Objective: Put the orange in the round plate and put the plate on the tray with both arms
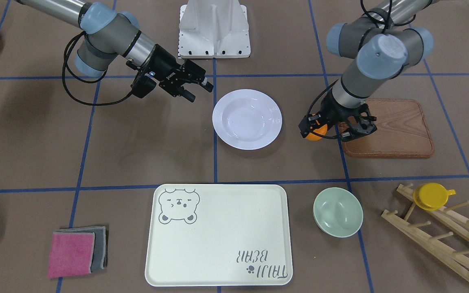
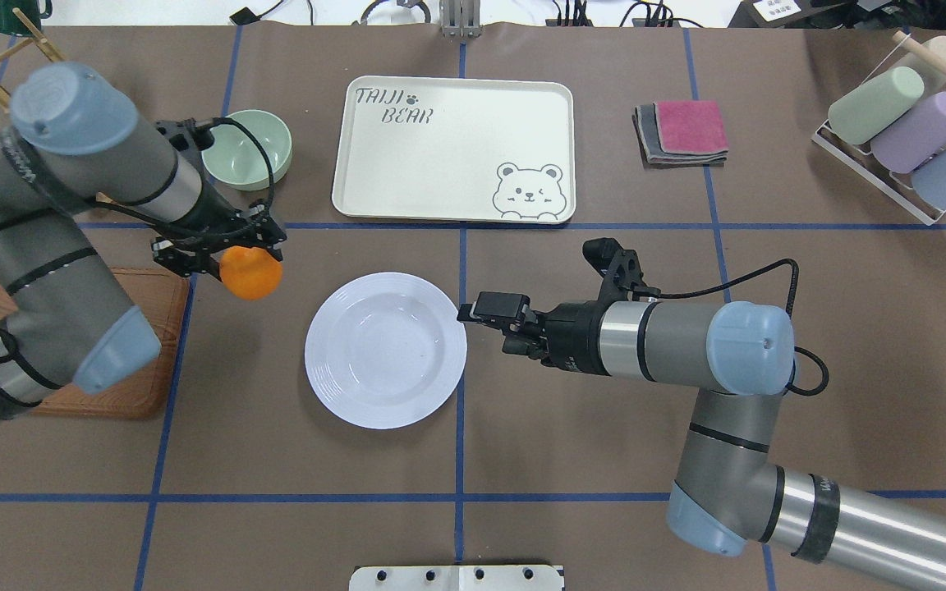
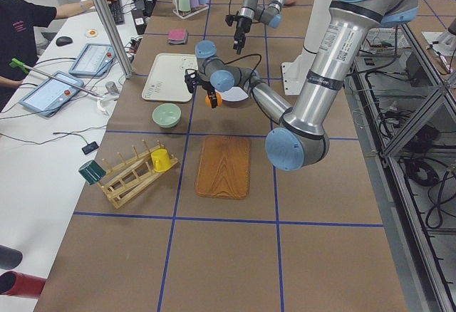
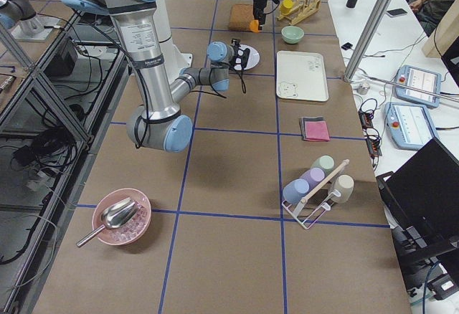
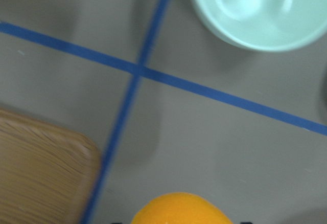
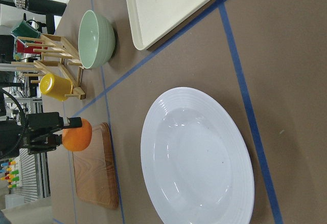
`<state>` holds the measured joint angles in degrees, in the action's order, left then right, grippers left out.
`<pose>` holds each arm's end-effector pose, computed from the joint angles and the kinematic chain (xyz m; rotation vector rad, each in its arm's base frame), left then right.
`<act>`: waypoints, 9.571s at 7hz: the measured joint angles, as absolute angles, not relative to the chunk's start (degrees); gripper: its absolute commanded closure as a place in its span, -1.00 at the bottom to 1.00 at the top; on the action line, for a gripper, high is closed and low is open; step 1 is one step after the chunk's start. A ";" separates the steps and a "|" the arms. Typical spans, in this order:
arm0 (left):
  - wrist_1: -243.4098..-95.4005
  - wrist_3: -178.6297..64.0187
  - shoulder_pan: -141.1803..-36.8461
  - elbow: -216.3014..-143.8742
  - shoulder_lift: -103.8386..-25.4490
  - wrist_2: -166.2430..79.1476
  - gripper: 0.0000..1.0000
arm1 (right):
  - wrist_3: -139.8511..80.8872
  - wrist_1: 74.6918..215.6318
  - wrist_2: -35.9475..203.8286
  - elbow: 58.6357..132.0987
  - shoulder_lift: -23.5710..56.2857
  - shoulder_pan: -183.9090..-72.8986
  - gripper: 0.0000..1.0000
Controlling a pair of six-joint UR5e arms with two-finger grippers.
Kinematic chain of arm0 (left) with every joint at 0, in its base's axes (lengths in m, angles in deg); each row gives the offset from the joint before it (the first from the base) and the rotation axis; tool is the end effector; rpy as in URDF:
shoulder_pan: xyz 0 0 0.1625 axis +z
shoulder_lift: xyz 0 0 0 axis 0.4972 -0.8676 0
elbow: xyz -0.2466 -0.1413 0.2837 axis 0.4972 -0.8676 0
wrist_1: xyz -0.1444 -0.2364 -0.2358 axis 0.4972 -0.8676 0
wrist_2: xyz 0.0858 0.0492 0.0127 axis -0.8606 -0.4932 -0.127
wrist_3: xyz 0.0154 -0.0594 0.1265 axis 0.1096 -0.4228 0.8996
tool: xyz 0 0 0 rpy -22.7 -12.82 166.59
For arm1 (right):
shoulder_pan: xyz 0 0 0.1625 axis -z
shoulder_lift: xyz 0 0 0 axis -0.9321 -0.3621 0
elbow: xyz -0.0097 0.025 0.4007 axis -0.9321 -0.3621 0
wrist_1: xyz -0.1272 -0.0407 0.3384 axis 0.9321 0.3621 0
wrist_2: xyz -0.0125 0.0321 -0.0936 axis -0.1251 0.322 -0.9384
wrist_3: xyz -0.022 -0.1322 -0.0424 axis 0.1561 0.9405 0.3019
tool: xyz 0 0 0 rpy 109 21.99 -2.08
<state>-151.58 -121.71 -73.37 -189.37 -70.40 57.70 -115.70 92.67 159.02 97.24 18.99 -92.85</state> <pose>0.3962 -0.4555 0.3439 -0.1419 0.9151 -0.3095 -0.4913 -0.3438 0.2681 0.0533 -1.6412 0.3777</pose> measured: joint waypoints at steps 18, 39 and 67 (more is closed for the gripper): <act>-155.13 -125.15 -70.44 -191.37 -72.96 59.11 -0.93 | -115.78 92.09 148.40 84.08 26.60 -83.60 0.06; -155.54 -79.85 -90.72 -193.82 -55.75 58.93 -0.88 | -138.96 83.33 127.51 65.33 38.92 -97.32 0.94; -154.61 -46.03 -110.34 -189.28 -39.29 64.66 -0.98 | -29.23 158.29 193.81 115.06 -16.19 -147.07 -1.00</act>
